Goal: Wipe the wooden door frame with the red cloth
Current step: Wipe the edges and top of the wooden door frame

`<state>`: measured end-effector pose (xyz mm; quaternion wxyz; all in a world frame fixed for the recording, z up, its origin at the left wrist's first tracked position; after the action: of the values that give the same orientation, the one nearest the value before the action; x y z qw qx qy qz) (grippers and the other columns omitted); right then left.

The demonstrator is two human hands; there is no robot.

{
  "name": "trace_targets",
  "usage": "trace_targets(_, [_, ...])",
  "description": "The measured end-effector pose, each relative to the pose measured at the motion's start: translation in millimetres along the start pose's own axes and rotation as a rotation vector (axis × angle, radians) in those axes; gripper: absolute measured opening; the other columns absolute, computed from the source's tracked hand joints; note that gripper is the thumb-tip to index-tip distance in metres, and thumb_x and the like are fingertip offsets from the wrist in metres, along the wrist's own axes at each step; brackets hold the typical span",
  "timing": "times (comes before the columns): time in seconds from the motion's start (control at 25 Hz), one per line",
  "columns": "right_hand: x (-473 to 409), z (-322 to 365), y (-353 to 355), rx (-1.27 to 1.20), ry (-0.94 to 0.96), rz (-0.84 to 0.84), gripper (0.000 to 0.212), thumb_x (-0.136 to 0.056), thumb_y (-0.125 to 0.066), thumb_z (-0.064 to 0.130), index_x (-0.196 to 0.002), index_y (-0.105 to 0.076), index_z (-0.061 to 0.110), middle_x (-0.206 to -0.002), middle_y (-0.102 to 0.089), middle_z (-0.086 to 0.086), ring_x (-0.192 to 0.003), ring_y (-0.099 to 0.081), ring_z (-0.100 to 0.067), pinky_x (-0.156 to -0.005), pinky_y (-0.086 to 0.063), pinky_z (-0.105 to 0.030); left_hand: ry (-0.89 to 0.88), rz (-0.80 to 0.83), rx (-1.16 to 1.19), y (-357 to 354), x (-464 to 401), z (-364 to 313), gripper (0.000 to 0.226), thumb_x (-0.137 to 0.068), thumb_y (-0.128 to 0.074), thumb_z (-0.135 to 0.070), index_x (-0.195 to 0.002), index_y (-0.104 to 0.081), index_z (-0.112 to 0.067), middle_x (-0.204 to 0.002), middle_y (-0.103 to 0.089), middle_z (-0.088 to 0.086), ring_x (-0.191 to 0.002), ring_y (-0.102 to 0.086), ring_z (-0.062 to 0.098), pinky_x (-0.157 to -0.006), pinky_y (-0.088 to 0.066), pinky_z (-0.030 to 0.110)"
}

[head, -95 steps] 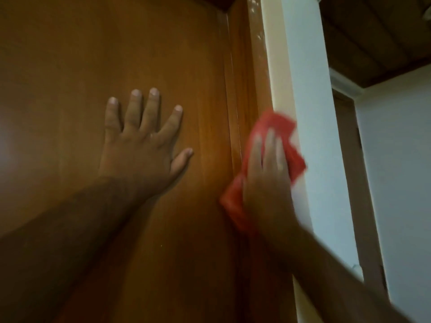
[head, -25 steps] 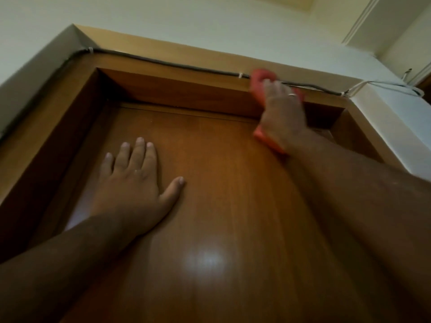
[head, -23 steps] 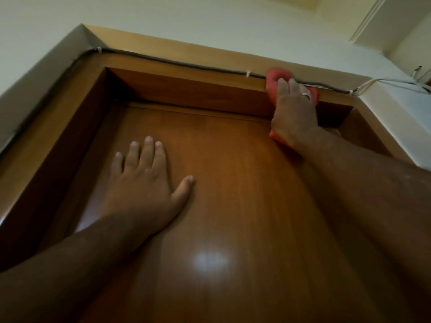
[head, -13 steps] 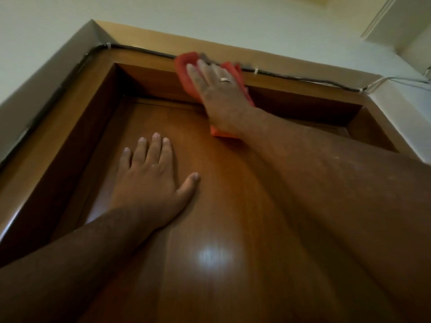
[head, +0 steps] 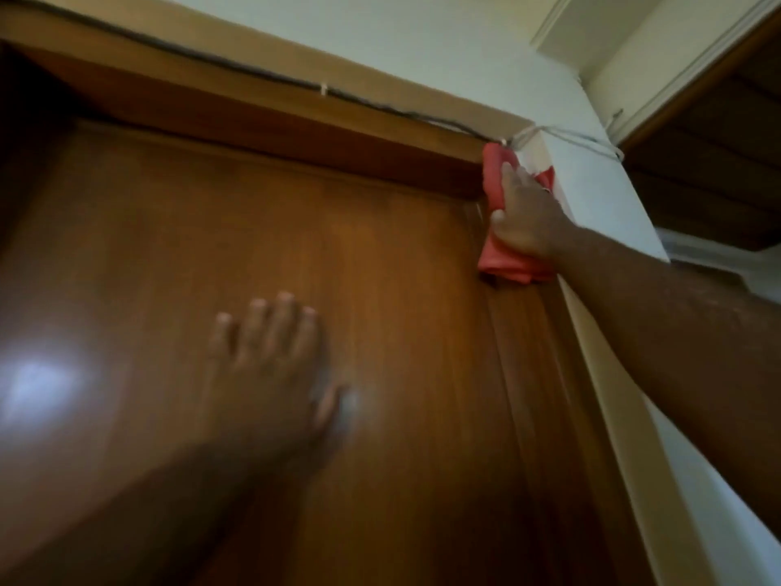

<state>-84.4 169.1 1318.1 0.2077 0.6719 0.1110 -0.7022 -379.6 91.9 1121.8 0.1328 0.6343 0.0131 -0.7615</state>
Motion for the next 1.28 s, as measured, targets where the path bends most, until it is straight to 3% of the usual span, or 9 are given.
trace_targets(0.2, [206, -25, -31, 0.009, 0.026, -0.11, 0.08, -0.087, -0.058, 0.011, -0.155, -0.017, 0.013, -0.161, -0.023, -0.015, -0.147, -0.026, -0.033, -0.114, -0.024, -0.038, -0.158, 0.158, -0.008, -51, 84, -121, 0.083, -0.084, -0.044, -0.062, -0.149, -0.041, -0.012, -0.157, -0.036, 0.019, -0.145, -0.034, 0.04, -0.114, -0.025, 0.065])
trace_targets(0.36, [370, -30, -58, 0.098, 0.176, 0.039, 0.085, -0.078, -0.073, 0.011, -0.149, -0.028, 0.004, -0.153, -0.035, -0.026, -0.141, -0.03, -0.044, -0.108, -0.03, -0.058, -0.149, 0.141, -0.051, -62, 91, -121, 0.083, -0.088, -0.035, -0.064, -0.154, -0.029, -0.013, -0.162, -0.027, 0.02, -0.148, -0.025, 0.041, -0.117, -0.016, 0.064])
trace_targets(0.64, [234, -25, -37, -0.066, 0.05, 0.044, 0.078, -0.091, -0.061, 0.012, -0.156, -0.018, 0.013, -0.163, -0.014, -0.017, -0.148, -0.019, -0.037, -0.114, -0.034, -0.045, -0.119, 0.064, -0.062, -64, 94, -119, 0.084, -0.09, -0.024, -0.067, -0.156, -0.017, -0.016, -0.163, -0.019, 0.021, -0.148, -0.016, 0.042, -0.118, -0.005, 0.06])
trace_targets(0.76, [286, -34, -46, -0.018, 0.111, -0.041, 0.071, -0.092, -0.057, 0.012, -0.154, -0.024, 0.011, -0.161, -0.022, -0.019, -0.146, -0.024, -0.038, -0.113, -0.029, -0.041, -0.123, 0.066, 0.003, -65, 95, -119, 0.084, -0.091, -0.024, -0.068, -0.156, -0.013, -0.017, -0.164, -0.015, 0.021, -0.149, -0.012, 0.042, -0.117, -0.005, 0.062])
trace_targets(0.88, [475, -46, -74, 0.026, 0.108, 0.139, 0.068, -0.09, -0.051, 0.026, -0.151, -0.024, 0.009, -0.157, -0.024, -0.023, -0.142, -0.029, -0.043, -0.107, -0.037, -0.052, -0.142, 0.068, 0.051, -65, 98, -118, 0.083, -0.092, -0.026, -0.067, -0.157, -0.012, -0.017, -0.164, -0.011, 0.021, -0.151, -0.008, 0.042, -0.118, -0.003, 0.064])
trace_targets(1.0, [635, -53, -102, 0.138, 0.065, 0.477, 0.068, -0.083, -0.05, 0.04, -0.139, -0.035, 0.006, -0.144, -0.03, -0.026, -0.128, -0.04, -0.048, -0.08, -0.055, -0.063, -0.144, 0.06, 0.082, -60, 100, -119, 0.081, -0.093, -0.027, -0.064, -0.157, -0.011, -0.016, -0.165, -0.008, 0.021, -0.152, -0.004, 0.041, -0.118, -0.002, 0.065])
trace_targets(1.08, [670, -60, -112, 0.096, -0.03, 0.657, 0.078, -0.083, -0.05, 0.044, -0.148, -0.027, 0.006, -0.149, -0.024, -0.027, -0.133, -0.034, -0.047, -0.093, -0.047, -0.064, -0.137, 0.077, 0.119, -59, 107, -120, 0.078, -0.094, -0.03, -0.06, -0.156, -0.012, -0.016, -0.165, -0.008, 0.021, -0.152, -0.004, 0.041, -0.118, -0.004, 0.067])
trace_targets(1.2, [665, -59, -100, -0.011, -0.006, 0.628, 0.092, -0.086, -0.049, 0.037, -0.157, 0.005, 0.017, -0.162, 0.008, -0.017, -0.145, -0.003, -0.043, -0.102, -0.025, -0.064, -0.119, 0.162, 0.171, -69, 146, -134, 0.081, -0.091, -0.04, -0.055, -0.155, -0.015, -0.012, -0.164, -0.011, 0.022, -0.151, -0.008, 0.043, -0.117, -0.003, 0.065])
trace_targets(1.28, [668, -63, -92, -0.026, 0.049, 0.689, 0.1, -0.087, -0.058, 0.028, -0.156, 0.014, 0.023, -0.162, 0.015, -0.011, -0.145, -0.005, -0.049, -0.098, -0.034, -0.069, -0.246, 0.286, 0.249, -80, 218, -180, 0.081, -0.092, -0.043, -0.05, -0.155, -0.014, -0.008, -0.164, -0.013, 0.022, -0.151, -0.012, 0.042, -0.119, -0.005, 0.06])
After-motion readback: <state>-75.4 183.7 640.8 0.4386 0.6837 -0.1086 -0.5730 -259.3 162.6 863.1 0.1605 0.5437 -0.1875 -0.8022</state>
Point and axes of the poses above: each hand's wrist, its own x-axis away from the middle knuckle, its own y-axis out of the back of the hand, z = x × y, the point moved 10 cm from there along -x, towards the middle knuckle
